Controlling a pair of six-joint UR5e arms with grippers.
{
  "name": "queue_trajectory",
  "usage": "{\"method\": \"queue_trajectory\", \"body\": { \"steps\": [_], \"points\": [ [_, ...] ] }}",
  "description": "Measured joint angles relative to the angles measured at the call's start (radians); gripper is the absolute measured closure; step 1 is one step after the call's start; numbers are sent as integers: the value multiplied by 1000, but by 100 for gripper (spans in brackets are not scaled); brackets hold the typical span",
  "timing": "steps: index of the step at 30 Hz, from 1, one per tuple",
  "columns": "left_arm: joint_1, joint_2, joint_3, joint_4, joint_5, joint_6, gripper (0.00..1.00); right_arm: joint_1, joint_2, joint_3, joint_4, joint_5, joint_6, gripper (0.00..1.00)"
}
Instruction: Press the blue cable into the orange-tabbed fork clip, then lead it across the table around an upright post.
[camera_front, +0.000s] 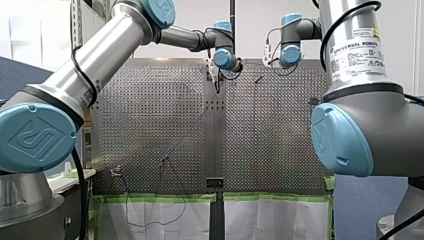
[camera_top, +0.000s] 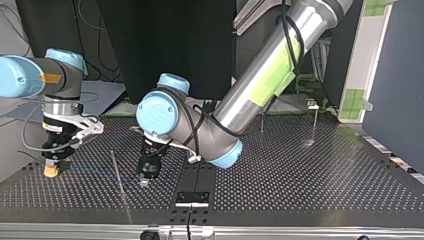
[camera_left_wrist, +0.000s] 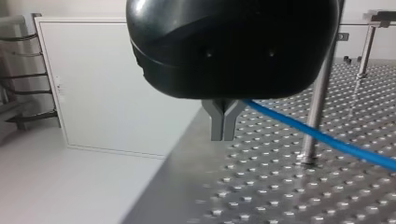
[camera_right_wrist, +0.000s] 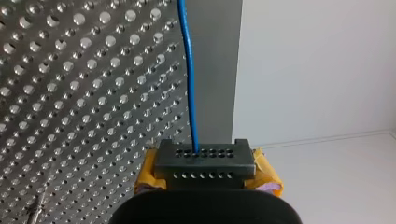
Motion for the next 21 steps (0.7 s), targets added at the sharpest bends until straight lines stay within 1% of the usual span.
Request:
{"method": "queue_trajectory", "body": {
  "steps": [3, 9, 15, 21],
  "points": [
    [-2, -29, 9, 2, 1, -9, 100, -11, 14, 0, -1, -3, 1, 100],
    [4, -65, 15, 4, 4, -32, 100, -32, 36, 0, -5, -22, 3, 100],
    [13, -75, 16, 5, 5, -41, 100, -57, 44, -1, -18, -58, 17, 100],
    [22, -83, 22, 6, 6, -49, 100, -82, 66, -1, -36, -80, 29, 100]
  ]
}}
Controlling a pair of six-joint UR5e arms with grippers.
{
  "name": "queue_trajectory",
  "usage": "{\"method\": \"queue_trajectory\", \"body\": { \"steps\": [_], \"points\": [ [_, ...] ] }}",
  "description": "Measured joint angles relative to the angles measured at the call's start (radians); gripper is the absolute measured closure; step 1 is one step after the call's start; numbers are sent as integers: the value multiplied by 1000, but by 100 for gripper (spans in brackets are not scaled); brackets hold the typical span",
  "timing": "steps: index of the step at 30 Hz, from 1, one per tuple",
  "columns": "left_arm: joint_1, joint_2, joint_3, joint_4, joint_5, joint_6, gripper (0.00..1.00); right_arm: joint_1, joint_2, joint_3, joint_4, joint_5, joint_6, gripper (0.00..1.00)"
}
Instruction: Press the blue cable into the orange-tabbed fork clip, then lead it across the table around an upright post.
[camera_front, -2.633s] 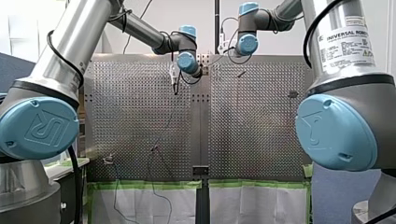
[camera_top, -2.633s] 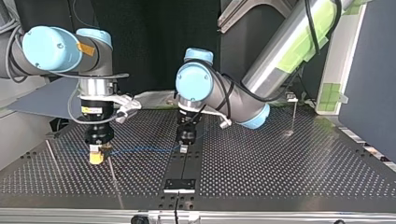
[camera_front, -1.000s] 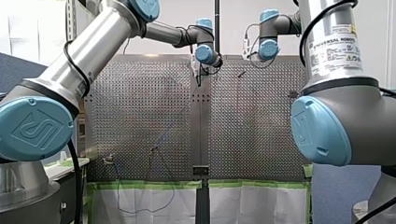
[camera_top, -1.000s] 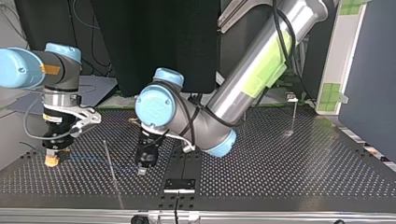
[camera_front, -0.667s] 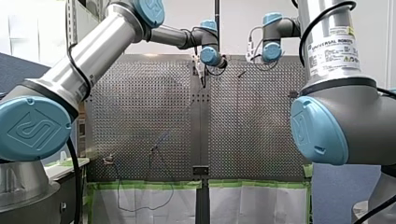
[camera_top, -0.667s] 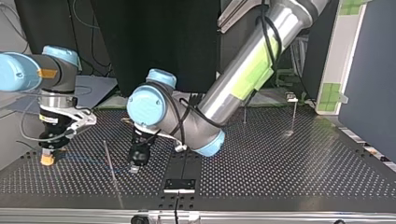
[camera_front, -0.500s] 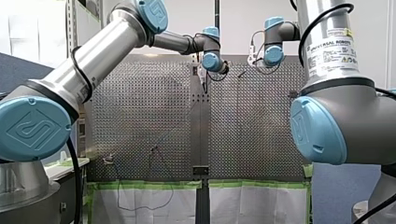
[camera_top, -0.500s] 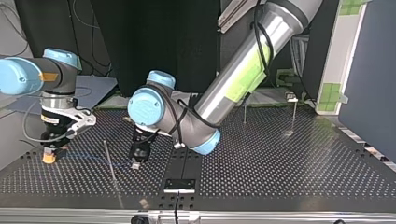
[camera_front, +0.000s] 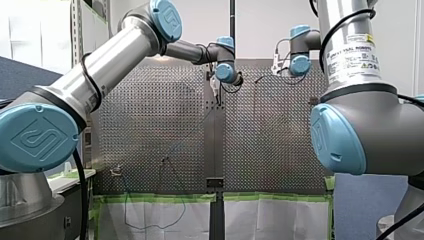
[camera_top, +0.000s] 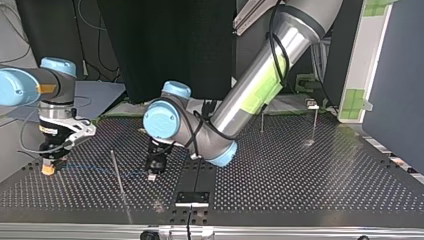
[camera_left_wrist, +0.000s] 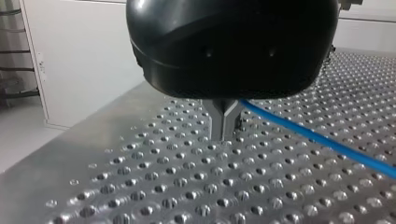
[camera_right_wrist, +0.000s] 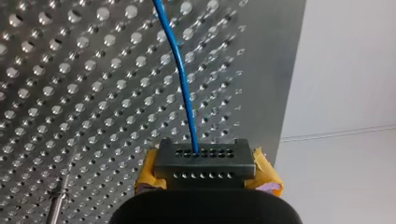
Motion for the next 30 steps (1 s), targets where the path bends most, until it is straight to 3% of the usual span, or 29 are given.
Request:
{"method": "queue_trajectory", "body": {
  "steps": [10, 24, 26, 30],
  "points": [
    [15, -11, 1, -1, 1, -3, 100, -25, 22, 1, -13, -17, 20, 100],
    [19, -32, -38, -3, -7, 32, 100, -16, 49, 3, -1, -34, 22, 100],
    [19, -32, -39, -4, -10, 42, 89, -14, 50, 8, -2, -33, 22, 100],
    [18, -33, -39, -5, -9, 66, 85, -10, 52, 29, -5, -32, 21, 100]
  ]
}}
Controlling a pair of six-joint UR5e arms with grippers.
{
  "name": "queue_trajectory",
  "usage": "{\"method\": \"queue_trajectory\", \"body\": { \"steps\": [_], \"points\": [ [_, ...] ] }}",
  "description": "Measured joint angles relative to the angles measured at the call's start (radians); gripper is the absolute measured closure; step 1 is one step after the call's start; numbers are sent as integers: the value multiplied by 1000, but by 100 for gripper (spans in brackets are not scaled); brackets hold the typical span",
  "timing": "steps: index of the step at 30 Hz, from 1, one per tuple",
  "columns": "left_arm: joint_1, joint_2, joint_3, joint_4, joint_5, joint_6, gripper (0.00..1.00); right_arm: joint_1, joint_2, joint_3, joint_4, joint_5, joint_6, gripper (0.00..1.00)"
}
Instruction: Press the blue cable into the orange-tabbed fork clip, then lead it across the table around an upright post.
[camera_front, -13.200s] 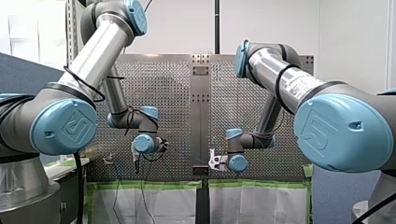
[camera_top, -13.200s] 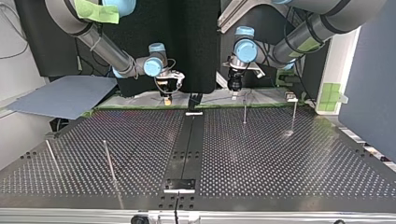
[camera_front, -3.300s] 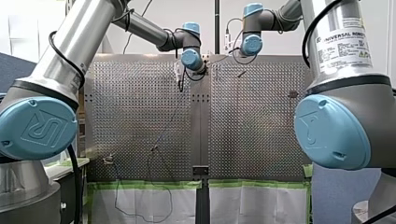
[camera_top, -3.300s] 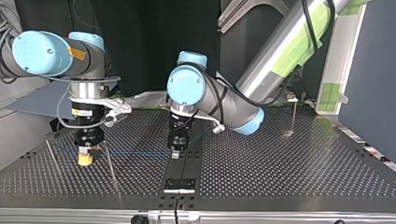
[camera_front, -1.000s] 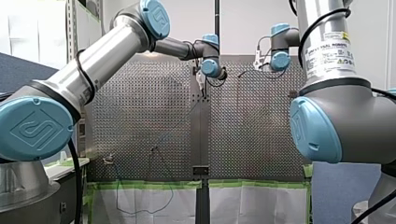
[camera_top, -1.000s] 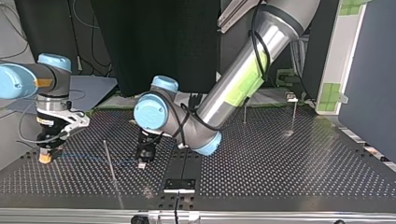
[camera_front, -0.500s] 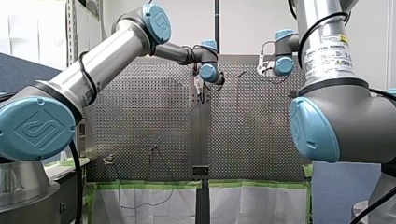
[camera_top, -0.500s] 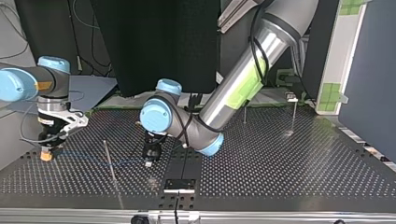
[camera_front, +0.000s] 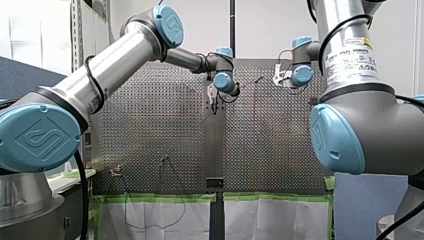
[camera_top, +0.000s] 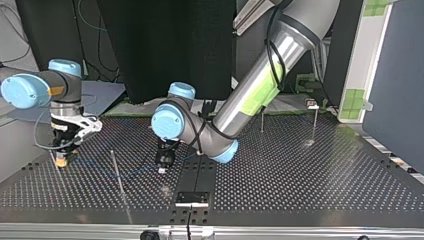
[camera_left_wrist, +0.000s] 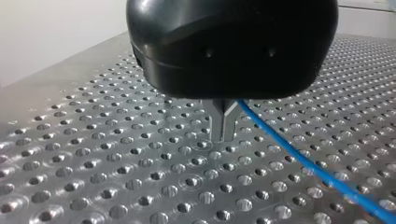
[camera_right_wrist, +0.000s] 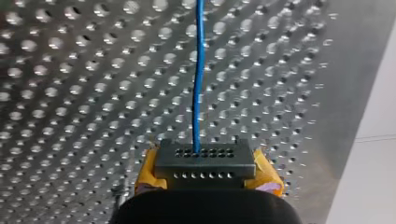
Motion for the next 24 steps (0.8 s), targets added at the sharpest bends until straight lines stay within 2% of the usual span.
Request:
{"method": "queue_trajectory", "body": {
  "steps": [3, 5, 6, 7, 8, 9, 11, 12, 14, 20, 24],
  "points": [
    [0, 0, 0, 1, 2, 26, 82, 5, 1, 10, -1, 0, -1, 100],
    [0, 0, 0, 1, 5, 36, 71, 8, 2, 14, -2, 0, -2, 100],
    [0, 0, 0, 0, 7, 39, 71, 10, 3, 17, -2, 0, -2, 100],
    [0, 0, 0, 0, 9, 40, 64, 12, 3, 21, -2, 1, -2, 100],
    [0, 0, 0, -1, 10, 39, 45, 14, 4, 25, -3, 1, -2, 100],
    [1, 0, 0, -2, 11, 35, 45, 16, 6, 32, -6, 1, -2, 100],
    [1, 0, 0, -3, 12, 26, 30, 18, 7, 45, -15, 1, -1, 100],
    [1, 0, 0, -4, 12, 19, 30, 20, 9, 55, -22, 2, 0, 100],
    [1, 0, 0, -7, 13, 11, 18, 24, 12, 71, -36, 4, 1, 100],
    [-1, 0, 0, -10, 16, 2, 8, 34, 48, 127, -92, 9, 3, 100],
    [-3, 0, 0, -10, 17, 1, 8, 39, 86, 153, -120, 11, -1, 100]
  ]
}}
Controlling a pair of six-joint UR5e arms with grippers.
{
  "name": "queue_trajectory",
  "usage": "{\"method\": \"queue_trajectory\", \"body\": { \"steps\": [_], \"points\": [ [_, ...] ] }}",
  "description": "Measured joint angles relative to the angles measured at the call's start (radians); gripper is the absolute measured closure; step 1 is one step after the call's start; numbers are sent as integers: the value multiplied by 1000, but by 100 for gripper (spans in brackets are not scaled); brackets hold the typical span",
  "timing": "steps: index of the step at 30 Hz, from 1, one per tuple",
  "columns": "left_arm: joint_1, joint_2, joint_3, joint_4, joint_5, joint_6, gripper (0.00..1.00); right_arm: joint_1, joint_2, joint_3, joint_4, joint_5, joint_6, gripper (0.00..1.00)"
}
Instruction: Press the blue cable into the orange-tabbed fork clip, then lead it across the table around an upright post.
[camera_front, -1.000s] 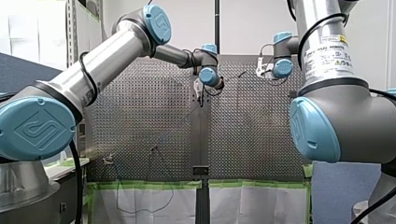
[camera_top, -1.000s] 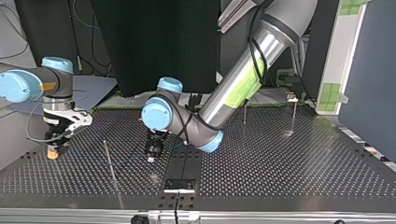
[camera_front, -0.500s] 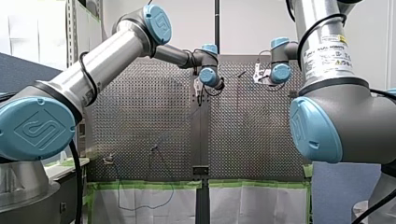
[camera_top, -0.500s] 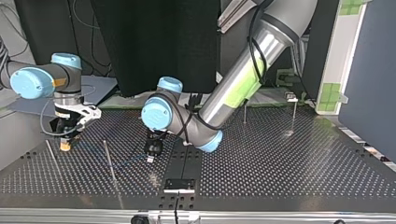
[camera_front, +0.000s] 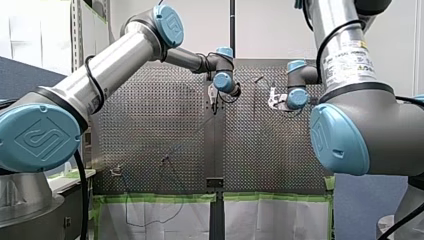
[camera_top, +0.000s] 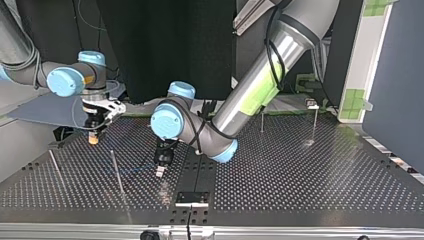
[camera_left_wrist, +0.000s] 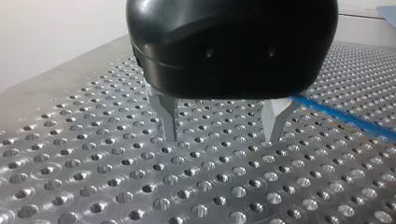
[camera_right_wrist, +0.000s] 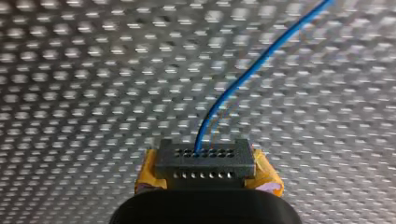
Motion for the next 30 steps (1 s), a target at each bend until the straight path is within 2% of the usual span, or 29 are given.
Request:
{"method": "queue_trajectory", "body": {
  "steps": [5, 12, 15, 20, 30],
  "points": [
    [-1, 0, -1, 0, -1, 0, 8, -5, 46, 18, -17, 9, -3, 100],
    [-3, 0, -1, 0, -3, 0, 8, -34, 116, 53, -80, 11, -2, 100],
    [-3, 0, -1, 0, -5, 0, 8, -41, 147, 57, -106, 11, -2, 100],
    [-4, 0, -1, 0, -8, 2, 8, -43, 191, 57, -133, 13, 1, 100],
    [0, 0, -1, 0, -10, 2, 8, -44, 285, 57, -157, 42, 3, 100]
  ]
}}
